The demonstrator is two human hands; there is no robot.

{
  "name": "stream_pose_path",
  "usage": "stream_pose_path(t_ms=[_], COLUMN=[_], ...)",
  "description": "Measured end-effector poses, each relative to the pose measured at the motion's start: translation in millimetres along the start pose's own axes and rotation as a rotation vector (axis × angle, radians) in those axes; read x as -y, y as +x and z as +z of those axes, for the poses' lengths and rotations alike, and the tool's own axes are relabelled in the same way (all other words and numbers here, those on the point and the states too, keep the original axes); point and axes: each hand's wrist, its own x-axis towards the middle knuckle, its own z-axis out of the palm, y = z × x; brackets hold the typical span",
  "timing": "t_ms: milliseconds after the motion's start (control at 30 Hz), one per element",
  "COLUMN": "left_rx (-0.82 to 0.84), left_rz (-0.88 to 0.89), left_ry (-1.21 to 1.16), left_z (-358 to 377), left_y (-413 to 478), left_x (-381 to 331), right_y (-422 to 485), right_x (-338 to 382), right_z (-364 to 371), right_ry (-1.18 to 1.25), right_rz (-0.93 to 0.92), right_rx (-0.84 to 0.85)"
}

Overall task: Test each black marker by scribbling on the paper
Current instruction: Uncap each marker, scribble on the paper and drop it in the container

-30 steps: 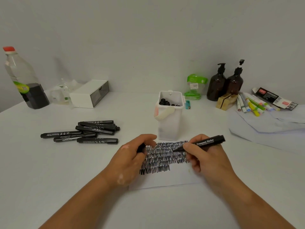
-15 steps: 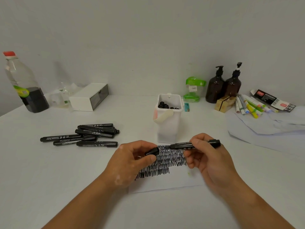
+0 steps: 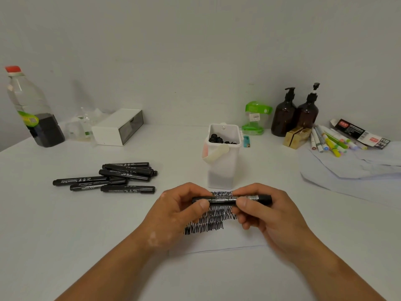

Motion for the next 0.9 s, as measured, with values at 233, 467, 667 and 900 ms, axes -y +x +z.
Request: stream_pose_path(t_ms=[233, 467, 667, 900], left_rx=[0.001, 0.003, -0.039, -0.018], left_rz=[-0.059, -0.054, 0.003, 0.045], left_ry=[-0.128, -0.225, -0.226, -0.25], left_z=[11, 23, 25, 26], left_y=[-2, -3, -4, -5], left_x=[2, 1, -1, 1], right_y=[-2, -1, -1, -4], right_x=[-5, -8, -9, -1], right_z=[10, 18, 24, 25], right_ry=[-0.183, -0.191, -0.246, -0.288], right_rz=[-0.083, -0.142, -0.185, -0.208], right_rx=[0.001, -0.131, -0.195, -0.19])
